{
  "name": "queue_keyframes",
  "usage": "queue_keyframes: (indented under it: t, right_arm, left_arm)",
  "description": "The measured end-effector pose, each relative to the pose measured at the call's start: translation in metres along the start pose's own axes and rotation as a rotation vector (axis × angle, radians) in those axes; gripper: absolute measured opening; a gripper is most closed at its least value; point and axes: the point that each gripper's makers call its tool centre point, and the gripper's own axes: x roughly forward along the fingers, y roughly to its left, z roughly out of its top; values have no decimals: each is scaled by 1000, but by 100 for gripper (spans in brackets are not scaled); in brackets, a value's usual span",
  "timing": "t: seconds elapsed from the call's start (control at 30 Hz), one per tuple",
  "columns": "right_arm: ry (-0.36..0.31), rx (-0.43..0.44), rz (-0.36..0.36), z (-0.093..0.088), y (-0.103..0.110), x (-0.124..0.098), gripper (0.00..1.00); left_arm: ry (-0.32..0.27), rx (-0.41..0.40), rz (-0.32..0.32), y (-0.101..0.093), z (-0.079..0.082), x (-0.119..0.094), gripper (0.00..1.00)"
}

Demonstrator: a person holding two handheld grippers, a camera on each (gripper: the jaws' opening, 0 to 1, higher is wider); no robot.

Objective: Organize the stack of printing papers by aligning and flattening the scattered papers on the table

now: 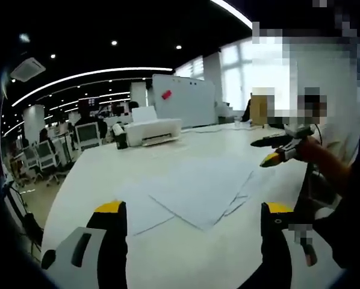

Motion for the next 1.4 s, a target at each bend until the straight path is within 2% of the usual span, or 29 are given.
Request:
queue_keyframes:
  t: [0.27, 0.57, 0.7, 0.83, 1.03, 1.17, 1.4]
  right_arm:
    - [10, 3, -24, -7, -6, 12, 83]
    - [31, 44, -22, -18, -9, 23, 82]
    - [12, 69, -52, -20, -17, 30, 83]
    - [37, 45, -100, -29, -23, 35, 83]
    - [54, 77, -104, -39, -27, 45, 82]
    - [66, 64, -122, -46, -27, 50, 82]
    - [52, 89, -128, -51, -28, 54, 81]
  left_arm:
    - [6, -3, 5, 3, -2, -1, 96]
    - [-5, -9, 1, 2, 0, 2, 96]
    - [-3, -12, -5, 1, -2, 3, 96]
    - [8, -16, -3, 2, -5, 4, 96]
    - [16, -17, -4, 1, -8, 4, 96]
    - [11, -21, -9, 1, -7, 4, 95]
    - [16, -22, -9, 1, -9, 5, 95]
